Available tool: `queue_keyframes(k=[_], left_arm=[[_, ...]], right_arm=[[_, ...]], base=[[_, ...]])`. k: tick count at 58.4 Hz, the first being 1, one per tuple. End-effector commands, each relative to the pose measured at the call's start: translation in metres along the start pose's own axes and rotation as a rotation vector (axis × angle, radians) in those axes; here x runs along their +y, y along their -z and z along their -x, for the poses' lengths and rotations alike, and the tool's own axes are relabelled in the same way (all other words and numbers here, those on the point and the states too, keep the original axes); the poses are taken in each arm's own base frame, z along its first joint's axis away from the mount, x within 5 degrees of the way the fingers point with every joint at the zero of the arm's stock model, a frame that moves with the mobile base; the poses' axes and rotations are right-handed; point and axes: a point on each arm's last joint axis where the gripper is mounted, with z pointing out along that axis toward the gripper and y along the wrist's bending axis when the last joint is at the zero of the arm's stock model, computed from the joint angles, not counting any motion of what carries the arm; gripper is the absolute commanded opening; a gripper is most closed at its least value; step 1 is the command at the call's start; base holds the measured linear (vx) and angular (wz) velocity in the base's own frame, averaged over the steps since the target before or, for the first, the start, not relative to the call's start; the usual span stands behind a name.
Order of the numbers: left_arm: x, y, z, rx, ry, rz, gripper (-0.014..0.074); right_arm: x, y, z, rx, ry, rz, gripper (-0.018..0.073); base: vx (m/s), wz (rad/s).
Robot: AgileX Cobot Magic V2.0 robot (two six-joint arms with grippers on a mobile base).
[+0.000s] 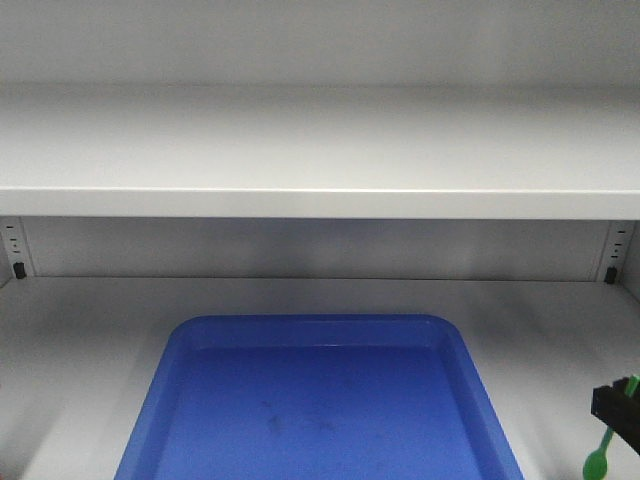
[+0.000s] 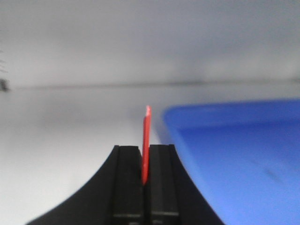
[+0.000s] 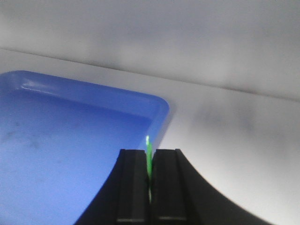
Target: Sort red and green spoons into left cabinet
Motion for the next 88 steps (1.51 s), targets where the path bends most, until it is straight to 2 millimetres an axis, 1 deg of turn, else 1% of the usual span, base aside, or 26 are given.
queue_keyframes(k=[1,8,18,29,34,45,53,62,69,70,76,79,83,88], left_arm=[[-0.011,-0.008,0.027,-0.054,-0.022,-0.046,-0.0003],[-0.027,-0.023,0.037,-0.028,-0.064,-0.123,-0.0003],[-0.053,-0.042,0.043,-0.007,-0.125,-0.226,-0.0003],[-0.087,-0.063,0.043,0.01,-0.186,-0.331,-0.0003],[-0.099,-0.07,0.043,0.017,-0.201,-0.362,-0.0003],[-0.112,-0.084,0.036,0.007,-0.204,-0.367,-0.0003],[-0.114,-0.087,0.035,-0.003,-0.173,-0.36,-0.0003],[-0.113,-0.087,0.038,-0.031,-0.163,-0.345,-0.0003],[-0.112,-0.088,0.04,-0.046,-0.115,-0.334,-0.0003],[-0.112,-0.094,0.037,-0.055,-0.093,-0.313,0.0362],[-0.113,-0.099,0.033,-0.039,-0.094,-0.311,0.0505],[-0.113,-0.099,0.033,-0.039,-0.095,-0.31,0.0569],[-0.113,-0.099,0.033,-0.038,-0.096,-0.31,0.0621],[-0.113,-0.099,0.033,-0.04,-0.096,-0.309,0.0647]], right_arm=[[-0.002,-0.001,0.021,-0.05,0.018,0.008,-0.0003],[-0.003,-0.009,0.032,-0.049,0.023,0.052,-0.0003],[-0.004,-0.024,0.041,-0.03,0.013,0.128,-0.0003],[-0.006,-0.04,0.048,-0.047,-0.01,0.213,-0.0003],[-0.005,-0.047,0.049,-0.078,-0.014,0.259,-0.0003],[-0.004,-0.062,0.049,-0.163,-0.063,0.373,-0.0003],[-0.002,-0.075,0.047,-0.215,-0.104,0.434,-0.0003],[0.019,-0.096,0.043,-0.193,-0.055,0.487,-0.0003],[0.037,-0.113,0.045,-0.155,-0.037,0.507,-0.0003],[0.052,-0.141,0.036,-0.091,-0.013,0.503,0.0356],[0.052,-0.141,0.036,-0.088,-0.017,0.5,0.0521],[0.051,-0.142,0.035,-0.084,-0.016,0.492,0.0585],[0.05,-0.143,0.035,-0.076,-0.015,0.476,0.0648],[0.048,-0.143,0.033,-0.064,-0.007,0.456,0.0689]], base=[[0.0,0.0],[0.0,0.0],[0.0,0.0],[0.0,0.0],[0.0,0.0],[0.0,0.0],[0.0,0.0],[0.0,0.0],[0.0,0.0],[0.0,0.0],[0.0,0.0],[0.0,0.0],[0.0,0.0],[0.0,0.0]])
